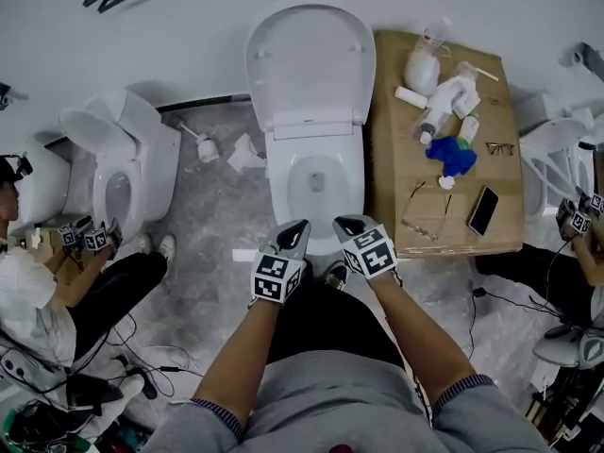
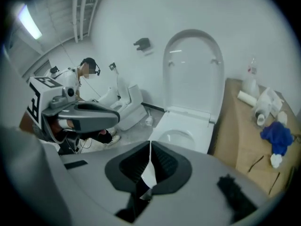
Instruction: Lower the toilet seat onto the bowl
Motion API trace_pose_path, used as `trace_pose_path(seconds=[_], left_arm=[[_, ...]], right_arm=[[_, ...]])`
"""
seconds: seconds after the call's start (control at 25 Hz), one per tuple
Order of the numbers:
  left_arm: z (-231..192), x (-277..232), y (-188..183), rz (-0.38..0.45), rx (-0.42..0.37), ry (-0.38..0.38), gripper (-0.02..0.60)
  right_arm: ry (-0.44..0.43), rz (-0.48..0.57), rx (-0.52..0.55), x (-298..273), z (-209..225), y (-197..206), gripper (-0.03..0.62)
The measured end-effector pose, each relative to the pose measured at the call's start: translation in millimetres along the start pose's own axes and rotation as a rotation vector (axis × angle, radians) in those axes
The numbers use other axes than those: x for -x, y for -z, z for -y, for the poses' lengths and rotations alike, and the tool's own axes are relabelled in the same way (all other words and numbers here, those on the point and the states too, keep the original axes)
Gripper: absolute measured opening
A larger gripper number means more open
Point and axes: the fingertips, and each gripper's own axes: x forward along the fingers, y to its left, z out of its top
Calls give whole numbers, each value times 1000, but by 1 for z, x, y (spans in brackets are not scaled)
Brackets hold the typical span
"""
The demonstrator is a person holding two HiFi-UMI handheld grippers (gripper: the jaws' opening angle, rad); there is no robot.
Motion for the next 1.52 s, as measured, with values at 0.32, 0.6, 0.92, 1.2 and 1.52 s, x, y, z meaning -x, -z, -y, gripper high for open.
trace_pose_path(seconds=[0.32, 0.6, 0.92, 1.2, 1.52], left_arm=[[31, 52, -97, 152, -41, 38, 6], [75, 104, -206, 340, -148, 104, 7], [126, 173, -291, 472, -268, 155, 8], [158, 213, -329, 572, -354, 176, 8], [160, 221, -340, 584, -371, 167, 8]], right_arm=[[-26, 234, 73, 99, -41, -105, 18], [6, 464, 171, 199, -73, -183, 18], [36, 649, 353, 292, -120, -242, 18], [14, 787, 396, 349, -141, -264, 15], [30, 837, 429, 364, -147, -273, 14]])
